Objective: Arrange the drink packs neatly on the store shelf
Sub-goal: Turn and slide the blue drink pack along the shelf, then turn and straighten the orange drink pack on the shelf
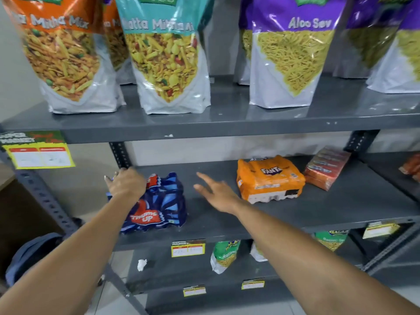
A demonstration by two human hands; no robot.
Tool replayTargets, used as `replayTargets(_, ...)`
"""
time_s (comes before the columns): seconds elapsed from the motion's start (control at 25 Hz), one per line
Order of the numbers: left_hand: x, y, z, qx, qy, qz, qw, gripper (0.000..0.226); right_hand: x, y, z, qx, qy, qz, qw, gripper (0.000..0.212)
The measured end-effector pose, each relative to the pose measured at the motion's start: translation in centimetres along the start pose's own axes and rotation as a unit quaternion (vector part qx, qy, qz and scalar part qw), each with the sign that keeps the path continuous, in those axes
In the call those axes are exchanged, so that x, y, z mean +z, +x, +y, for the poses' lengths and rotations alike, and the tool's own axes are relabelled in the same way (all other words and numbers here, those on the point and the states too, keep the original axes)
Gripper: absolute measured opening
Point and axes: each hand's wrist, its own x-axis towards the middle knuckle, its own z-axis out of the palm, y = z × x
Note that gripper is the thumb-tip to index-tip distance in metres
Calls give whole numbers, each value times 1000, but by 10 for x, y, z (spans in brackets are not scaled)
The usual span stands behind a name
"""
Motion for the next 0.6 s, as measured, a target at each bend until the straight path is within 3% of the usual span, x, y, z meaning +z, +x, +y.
replayTargets(0.12,23,-22,56,9,44,-27,999,65,-59,-14,106,103,-210,112,966,64)
replayTargets(0.2,32,-39,101,9,62,-37,997,74,-102,-29,176,156,-236,147,948,63)
replayTargets(0.32,53,-55,171,46,20,-82,995,69,-137,-38,220,105,-131,141,976,69)
replayTargets(0.44,88,-72,235,36,-214,-186,958,71,-142,-29,219,84,-39,204,974,64)
replayTargets(0.52,106,-90,263,-5,-315,-207,926,75,-139,-27,220,118,-2,224,967,59)
replayTargets(0.6,118,-101,276,-21,-338,-193,921,66,-142,-26,228,208,62,199,955,57)
